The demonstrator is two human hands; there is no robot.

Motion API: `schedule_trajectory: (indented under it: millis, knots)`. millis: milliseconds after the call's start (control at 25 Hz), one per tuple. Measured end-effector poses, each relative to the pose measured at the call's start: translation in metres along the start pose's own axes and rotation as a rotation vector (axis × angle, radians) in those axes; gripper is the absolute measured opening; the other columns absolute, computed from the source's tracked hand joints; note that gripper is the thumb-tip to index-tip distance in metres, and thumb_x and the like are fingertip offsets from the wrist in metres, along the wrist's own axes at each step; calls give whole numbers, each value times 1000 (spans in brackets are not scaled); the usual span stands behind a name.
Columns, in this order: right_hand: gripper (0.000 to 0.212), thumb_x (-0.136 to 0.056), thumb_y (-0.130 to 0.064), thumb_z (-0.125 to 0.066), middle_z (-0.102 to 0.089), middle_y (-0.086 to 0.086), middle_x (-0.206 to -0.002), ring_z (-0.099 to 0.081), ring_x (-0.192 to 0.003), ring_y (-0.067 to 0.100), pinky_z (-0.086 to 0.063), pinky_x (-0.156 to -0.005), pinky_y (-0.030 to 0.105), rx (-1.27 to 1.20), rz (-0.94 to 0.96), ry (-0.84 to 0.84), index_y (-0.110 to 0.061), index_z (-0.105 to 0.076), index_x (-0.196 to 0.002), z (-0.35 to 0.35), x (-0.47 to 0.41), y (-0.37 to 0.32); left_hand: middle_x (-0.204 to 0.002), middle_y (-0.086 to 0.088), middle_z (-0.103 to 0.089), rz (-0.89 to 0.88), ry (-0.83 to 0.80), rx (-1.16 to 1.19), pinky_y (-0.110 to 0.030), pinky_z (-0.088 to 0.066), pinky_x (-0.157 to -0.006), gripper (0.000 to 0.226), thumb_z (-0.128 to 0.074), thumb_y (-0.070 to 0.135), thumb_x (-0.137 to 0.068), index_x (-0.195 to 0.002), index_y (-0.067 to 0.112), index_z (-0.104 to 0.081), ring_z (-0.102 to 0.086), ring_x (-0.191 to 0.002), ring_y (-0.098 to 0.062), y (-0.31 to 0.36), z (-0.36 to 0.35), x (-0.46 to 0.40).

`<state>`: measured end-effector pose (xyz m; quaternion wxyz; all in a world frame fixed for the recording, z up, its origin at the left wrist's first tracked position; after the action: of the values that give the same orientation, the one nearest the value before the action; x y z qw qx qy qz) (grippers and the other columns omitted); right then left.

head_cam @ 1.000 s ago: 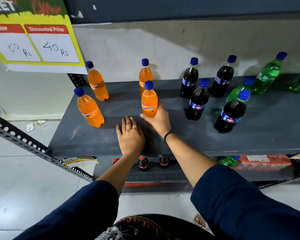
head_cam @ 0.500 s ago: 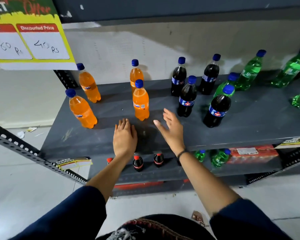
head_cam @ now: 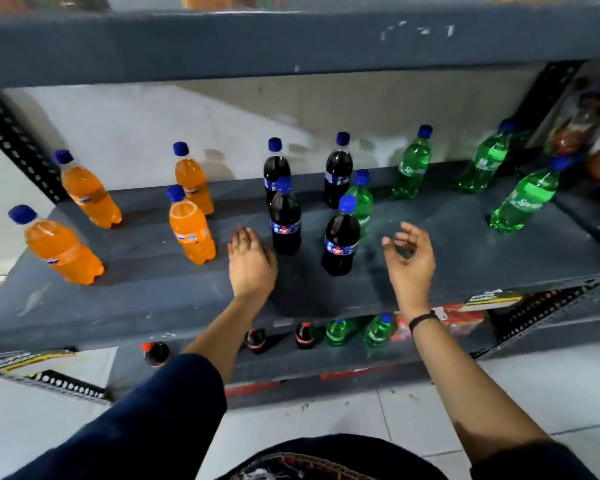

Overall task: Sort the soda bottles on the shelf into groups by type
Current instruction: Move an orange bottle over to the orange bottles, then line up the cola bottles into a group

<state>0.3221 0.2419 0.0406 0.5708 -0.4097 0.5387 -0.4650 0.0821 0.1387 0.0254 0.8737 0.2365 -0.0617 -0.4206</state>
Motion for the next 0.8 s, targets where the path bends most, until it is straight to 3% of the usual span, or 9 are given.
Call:
schedule_trajectory:
  millis: [80,120,160,240,320,440,520,680,800]
  knots:
    - [59,-77,2,-70,-55,17,-123,-54,-110,21,-48,-95,30,81,-88,-211,-3,-45,-130,-11,-26,14,-155,-24,-20,38,-8,-109,-45,-10,-120,57,-36,20,-94,-143,-5,-20,-13,-145,-34,0,-13,-5]
    - [68,-74,3,-72,-52,18,-131,-51,-120,24,-42,-104,31,122,-92,-309,-2,-40,-134,-17,-36,20,-154,-23,-21,33,3,-151,-45,-10,-120,56,-34,20,-95,-143,-4,-21,-15,-145,-33,1,-20,-5]
    - [75,-72,2,-75,-50,14,-135,-48,-125,21,-37,-107,24,160,-71,-387,-2,-36,-136,-25,-43,24,-154,-23,-23,29,15,-172,-45,-11,-120,55,-34,20,-95,-142,-4,-23,-17,-145,-33,-1,-24,-7]
    - [77,-70,-3,-78,-55,-1,-124,-51,-115,-2,-35,-93,2,181,-9,-494,-8,-38,-135,-40,-53,26,-154,-22,-24,33,24,-181,-44,-11,-120,53,-33,19,-94,-142,-3,-26,-18,-145,-31,-4,-27,-9]
    - [62,-71,-6,-77,-60,-12,-104,-53,-89,-23,-39,-74,0,136,12,-535,-22,-46,-122,-55,-56,29,-153,-22,-25,23,35,-195,-43,-11,-120,52,-35,18,-94,-141,-3,-28,-19,-144,-31,-6,-28,-10]
    - [47,-70,-13,-76,-64,-14,-88,-55,-73,-21,-39,-61,-1,94,-16,-509,-31,-53,-107,-60,-55,37,-152,-23,-28,20,46,-198,-43,-12,-119,50,-38,15,-94,-140,-3,-31,-21,-144,-32,-6,-28,-10]
    - [48,-64,-18,-80,-65,-16,-83,-59,-71,-14,-42,-62,3,107,-4,-463,-31,-56,-104,-48,-59,40,-152,-23,-29,17,54,-199,-43,-13,-119,49,-38,15,-94,-140,-3,-32,-22,-143,-33,-6,-28,-9]
    - [51,-63,-22,-85,-71,2,-92,-62,-80,11,-40,-66,11,221,107,-271,-18,-57,-105,6,-95,46,-152,-21,-30,30,61,-200,-43,-14,-119,49,-38,15,-95,-140,-2,-33,-23,-143,-32,-4,-27,-9]
    - [52,-64,-26,-85,-72,13,-96,-67,-87,25,-41,-67,19,263,87,-148,-11,-56,-105,42,-118,53,-152,-21,-28,30,63,-199,-42,-14,-120,49,-37,15,-96,-141,-1,-31,-22,-144,-31,-2,-28,-8]
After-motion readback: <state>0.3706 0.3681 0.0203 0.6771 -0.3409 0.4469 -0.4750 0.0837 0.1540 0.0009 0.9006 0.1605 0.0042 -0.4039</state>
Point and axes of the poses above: each hand's wrist, its own x-axis away from the middle knuckle, its own z-axis out of the back of the hand, y = z × x, the point moved 3 cm from there along -x, towards the middle knuckle
